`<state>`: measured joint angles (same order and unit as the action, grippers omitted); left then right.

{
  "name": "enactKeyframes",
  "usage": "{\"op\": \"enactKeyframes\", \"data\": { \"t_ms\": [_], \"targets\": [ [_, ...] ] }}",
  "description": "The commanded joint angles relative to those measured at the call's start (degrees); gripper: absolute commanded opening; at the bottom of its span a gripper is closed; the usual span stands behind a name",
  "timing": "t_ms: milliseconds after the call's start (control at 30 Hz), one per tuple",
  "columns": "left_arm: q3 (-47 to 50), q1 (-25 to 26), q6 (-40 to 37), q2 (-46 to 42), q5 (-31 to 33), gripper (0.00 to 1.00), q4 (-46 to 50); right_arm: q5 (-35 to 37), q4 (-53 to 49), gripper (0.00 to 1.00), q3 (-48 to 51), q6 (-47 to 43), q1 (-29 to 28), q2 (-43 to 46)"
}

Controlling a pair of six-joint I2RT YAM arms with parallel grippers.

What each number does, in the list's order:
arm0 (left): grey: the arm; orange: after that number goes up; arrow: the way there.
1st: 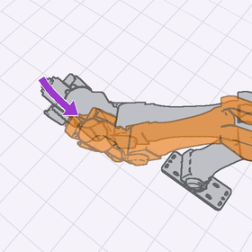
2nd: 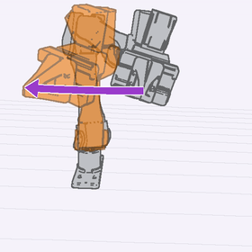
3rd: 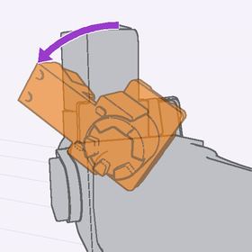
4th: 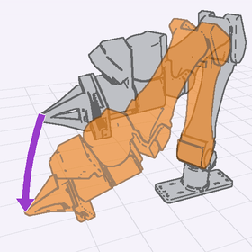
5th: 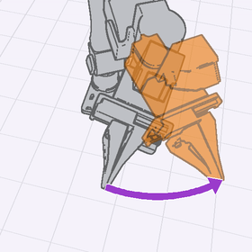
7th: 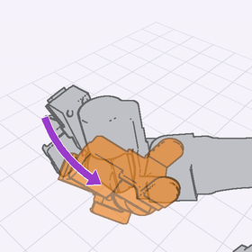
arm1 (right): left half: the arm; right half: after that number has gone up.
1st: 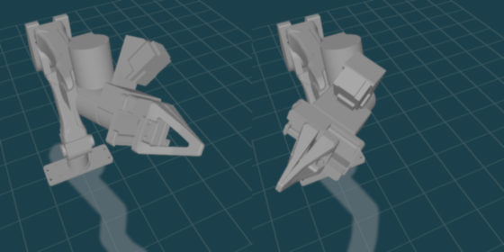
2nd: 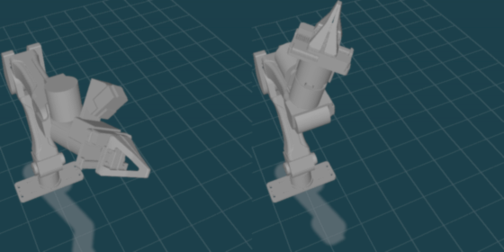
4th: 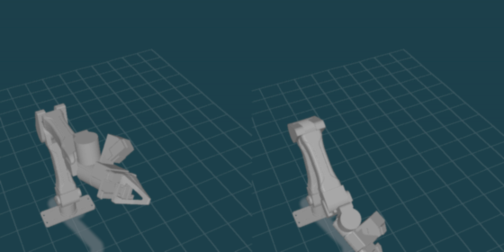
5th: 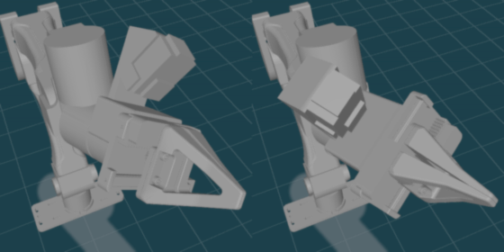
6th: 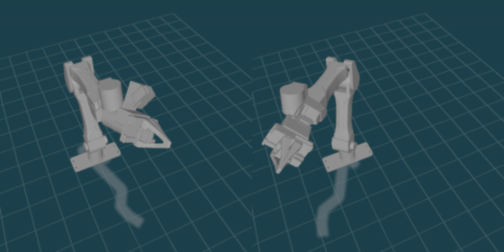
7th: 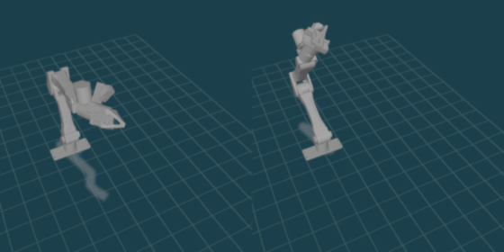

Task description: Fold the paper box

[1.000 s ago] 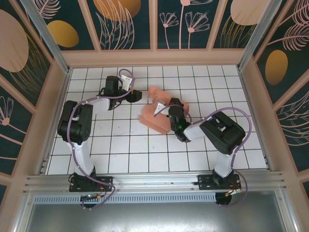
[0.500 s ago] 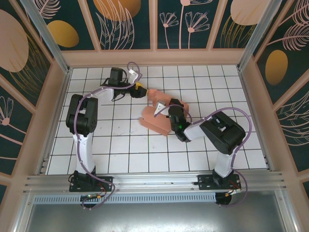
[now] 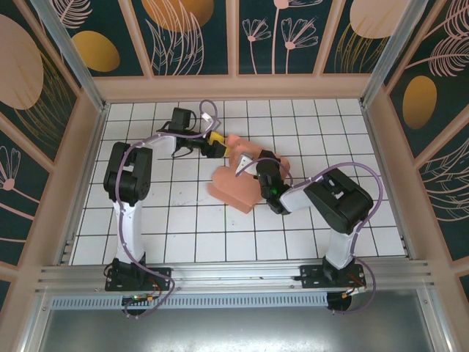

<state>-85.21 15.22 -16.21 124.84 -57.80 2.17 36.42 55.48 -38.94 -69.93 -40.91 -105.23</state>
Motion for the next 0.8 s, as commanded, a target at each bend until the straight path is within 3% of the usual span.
{"op": "enactKeyframes", "data": {
  "t_ms": [0, 167, 467, 767],
  "targets": [
    [-2.53, 0.12, -3.28, 1.97, -3.81, 0.80, 2.21, -1.15, -2.16, 0.00, -0.63, 3.11, 0.21, 2.21],
    [-6.68, -0.24, -10.95, 3.44, -4.29, 0.82, 11.68, -2.27, -4.24, 0.00, -0.26, 4.32, 0.26, 3.70],
    [-1.41, -4.16, -14.68, -0.74, -10.52, 0.84, 11.65, -2.72, -0.84, 0.00, 2.18, 2.57, 0.02, 5.50],
    [-1.90, -4.09, -18.55, -0.58, -14.02, 0.89, 14.82, -3.47, 0.46, 0.00, 3.47, 1.06, -1.37, 7.55]
  ]
}}
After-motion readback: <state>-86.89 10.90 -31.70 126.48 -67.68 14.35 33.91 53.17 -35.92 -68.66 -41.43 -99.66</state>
